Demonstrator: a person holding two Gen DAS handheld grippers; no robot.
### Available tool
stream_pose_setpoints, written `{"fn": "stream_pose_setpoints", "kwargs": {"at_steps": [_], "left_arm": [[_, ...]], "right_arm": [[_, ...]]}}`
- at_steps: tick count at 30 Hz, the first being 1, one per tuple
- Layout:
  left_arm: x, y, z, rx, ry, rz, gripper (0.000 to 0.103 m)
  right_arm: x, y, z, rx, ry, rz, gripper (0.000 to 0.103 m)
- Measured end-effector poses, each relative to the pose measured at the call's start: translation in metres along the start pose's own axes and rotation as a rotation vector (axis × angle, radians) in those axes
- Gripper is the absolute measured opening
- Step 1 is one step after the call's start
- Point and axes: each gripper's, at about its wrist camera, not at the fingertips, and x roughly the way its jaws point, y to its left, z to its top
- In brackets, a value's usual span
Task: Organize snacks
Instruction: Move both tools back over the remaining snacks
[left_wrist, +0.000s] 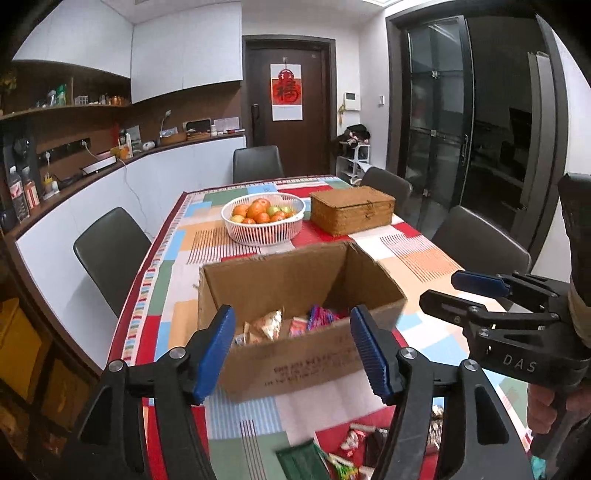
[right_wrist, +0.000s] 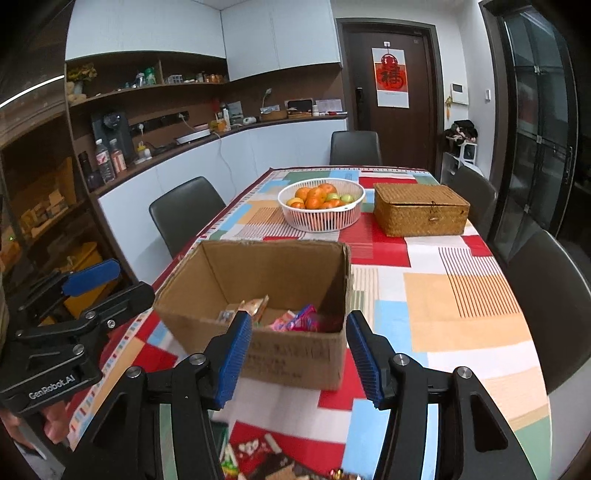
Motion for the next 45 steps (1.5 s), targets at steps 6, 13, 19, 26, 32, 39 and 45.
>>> {"fn": "stream_pose_setpoints", "kwargs": {"at_steps": [6,13,19,26,32,39,45], "left_arm": [[-0.009,-0.013,-0.026,0.019,0.044,-0.014,0.064],[-0.012,-0.028,-0.061,0.033,0.117,-0.030,0.067],[0.001,-0.032,-0.095,0.047,0.224,-0.035,0.067],[0.021,-0.043,-0.124,0.090,0.324,-0.068,0.067],[0.053,-0.052,-0.137,0.145,0.406,-0.112,0.066],[0.079,-0.056,-0.137,0.181,0.433,-0.146,0.066],[0.098,-0.064,-0.139,0.210,0.464,-0.166,0.062]], "right_arm": [[-0.009,-0.002,-0.025,-0.010,0.045,-0.013,0.054],[-0.017,-0.010,-0.058,0.000,0.106,-0.037,0.054],[-0.016,-0.016,-0.084,-0.008,0.169,-0.103,0.054],[-0.005,-0.025,-0.112,-0.011,0.273,-0.147,0.054],[0.014,-0.038,-0.135,-0.012,0.378,-0.168,0.054],[0.034,-0.047,-0.146,-0.034,0.452,-0.190,0.054],[0.046,-0.054,-0.153,-0.040,0.504,-0.179,0.054]]}}
